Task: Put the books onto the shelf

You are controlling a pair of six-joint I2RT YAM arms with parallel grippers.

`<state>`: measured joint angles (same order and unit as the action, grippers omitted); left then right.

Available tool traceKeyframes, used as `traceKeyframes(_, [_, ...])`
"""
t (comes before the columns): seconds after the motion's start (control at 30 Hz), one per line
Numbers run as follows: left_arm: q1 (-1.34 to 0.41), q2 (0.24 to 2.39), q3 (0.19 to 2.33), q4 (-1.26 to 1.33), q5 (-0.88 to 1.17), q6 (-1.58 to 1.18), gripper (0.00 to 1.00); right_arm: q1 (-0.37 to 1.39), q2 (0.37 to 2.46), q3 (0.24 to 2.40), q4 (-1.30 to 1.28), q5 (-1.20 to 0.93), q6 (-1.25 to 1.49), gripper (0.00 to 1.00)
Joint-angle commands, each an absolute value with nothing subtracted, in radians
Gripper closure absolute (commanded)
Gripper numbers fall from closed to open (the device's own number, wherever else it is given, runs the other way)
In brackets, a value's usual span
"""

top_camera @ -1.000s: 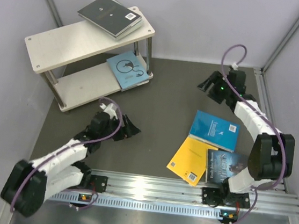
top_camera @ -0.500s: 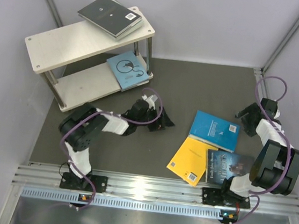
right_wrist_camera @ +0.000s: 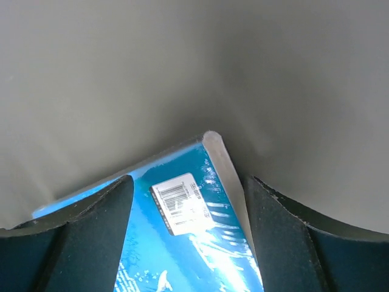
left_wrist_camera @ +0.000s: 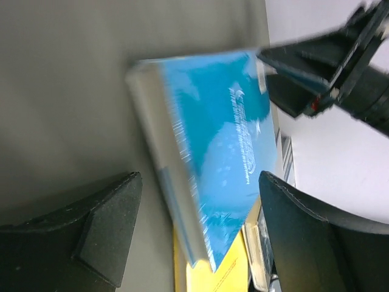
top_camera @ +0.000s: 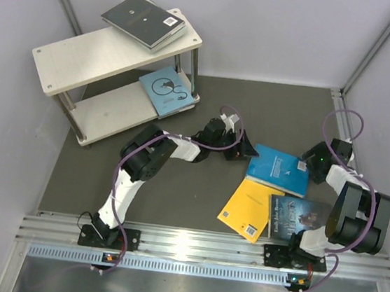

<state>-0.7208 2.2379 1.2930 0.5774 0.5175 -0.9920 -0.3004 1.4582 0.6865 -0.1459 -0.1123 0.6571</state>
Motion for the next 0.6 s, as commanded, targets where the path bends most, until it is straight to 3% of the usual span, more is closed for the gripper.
traceKeyframes(0.0, [-0.764, 2.273, 1.333, 0.483, 0.558, -0.919, 0.16, -0.181, 1.546, 0.604, -0.134, -0.195, 0.692, 0.27])
traceKeyframes(0.1, [-0.770, 2.290, 1.289, 0.538, 0.606, -0.937, 0.17, -0.069, 1.531, 0.615, -0.155, -0.095, 0.709, 0.28])
traceKeyframes(0.27, [-0.770, 2.306, 1.194, 0.733, 0.660, -1.029, 0.31, -0.054, 1.508, 0.617, -0.156, -0.103, 0.709, 0.32])
traceKeyframes(0.33, [-0.770, 2.306, 1.161, 0.776, 0.664, -1.057, 0.44, -0.043, 1.508, 0.618, -0.153, -0.110, 0.709, 0.32])
traceKeyframes(0.37, [-0.770, 2.304, 1.154, 0.794, 0.661, -1.063, 0.61, -0.032, 1.509, 0.621, -0.152, -0.112, 0.710, 0.33])
traceKeyframes(0.43, [-0.769, 2.289, 1.137, 0.804, 0.655, -1.066, 0.79, -0.022, 1.511, 0.624, -0.149, -0.112, 0.710, 0.33])
traceKeyframes(0.47, [-0.767, 2.280, 1.129, 0.810, 0.652, -1.068, 0.98, -0.014, 1.509, 0.626, -0.150, -0.113, 0.709, 0.33])
traceKeyframes(0.57, [-0.761, 2.232, 1.069, 0.842, 0.644, -1.071, 1.00, -0.008, 1.487, 0.646, -0.166, -0.114, 0.698, 0.32])
